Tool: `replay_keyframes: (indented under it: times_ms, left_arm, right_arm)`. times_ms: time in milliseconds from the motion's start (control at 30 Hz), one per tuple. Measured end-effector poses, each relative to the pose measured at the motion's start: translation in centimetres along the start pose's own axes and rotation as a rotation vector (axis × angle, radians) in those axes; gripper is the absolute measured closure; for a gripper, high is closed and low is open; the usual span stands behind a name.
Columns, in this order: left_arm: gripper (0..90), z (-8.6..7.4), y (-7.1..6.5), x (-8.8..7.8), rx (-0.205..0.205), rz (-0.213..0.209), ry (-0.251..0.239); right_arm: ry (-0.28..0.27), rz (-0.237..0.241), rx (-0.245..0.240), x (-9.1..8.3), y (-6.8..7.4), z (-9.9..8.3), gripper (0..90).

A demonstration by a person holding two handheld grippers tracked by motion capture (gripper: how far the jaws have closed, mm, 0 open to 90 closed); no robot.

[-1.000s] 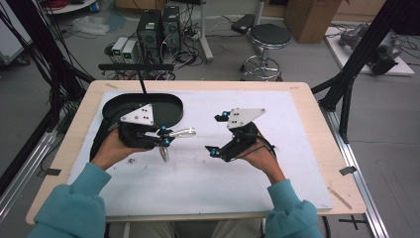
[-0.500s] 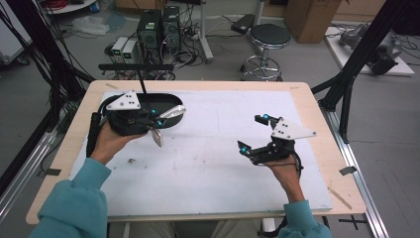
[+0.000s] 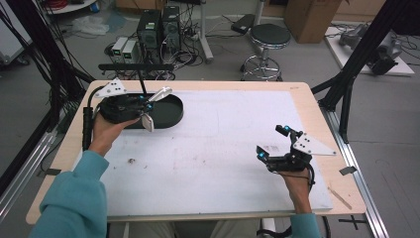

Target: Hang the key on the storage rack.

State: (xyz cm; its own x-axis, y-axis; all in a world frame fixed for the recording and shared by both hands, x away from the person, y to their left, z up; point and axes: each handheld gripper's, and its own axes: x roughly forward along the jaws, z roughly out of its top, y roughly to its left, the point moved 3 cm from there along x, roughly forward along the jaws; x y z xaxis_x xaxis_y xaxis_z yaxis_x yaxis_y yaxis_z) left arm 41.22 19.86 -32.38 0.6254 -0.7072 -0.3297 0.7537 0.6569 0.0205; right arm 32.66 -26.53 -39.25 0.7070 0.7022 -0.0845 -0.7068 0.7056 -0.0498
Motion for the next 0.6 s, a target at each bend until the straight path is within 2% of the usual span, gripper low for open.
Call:
replay_keyframes:
  times_ms: [200, 400, 533, 600]
  left_arm:
    - [74.3, 0.0, 1.2, 1.0, -0.023, 0.058, -0.048]
    - [74.3, -0.2, 1.8, 1.7, -0.035, 0.078, -0.046]
    - [74.3, 0.3, 2.2, 2.1, -0.042, 0.081, -0.054]
    - [74.3, 0.7, 2.3, 2.4, -0.037, 0.084, -0.052]
  right_arm:
    - [-0.009, -0.033, 0.013, -0.6, -0.4, -1.0, 0.8]
    - [-0.014, -0.067, 0.017, -1.0, -0.7, -1.8, 0.8]
    - [-0.020, -0.080, 0.026, -1.1, -0.8, -2.1, 0.8]
    - [-0.024, -0.091, 0.010, -1.2, -0.8, -2.3, 0.8]
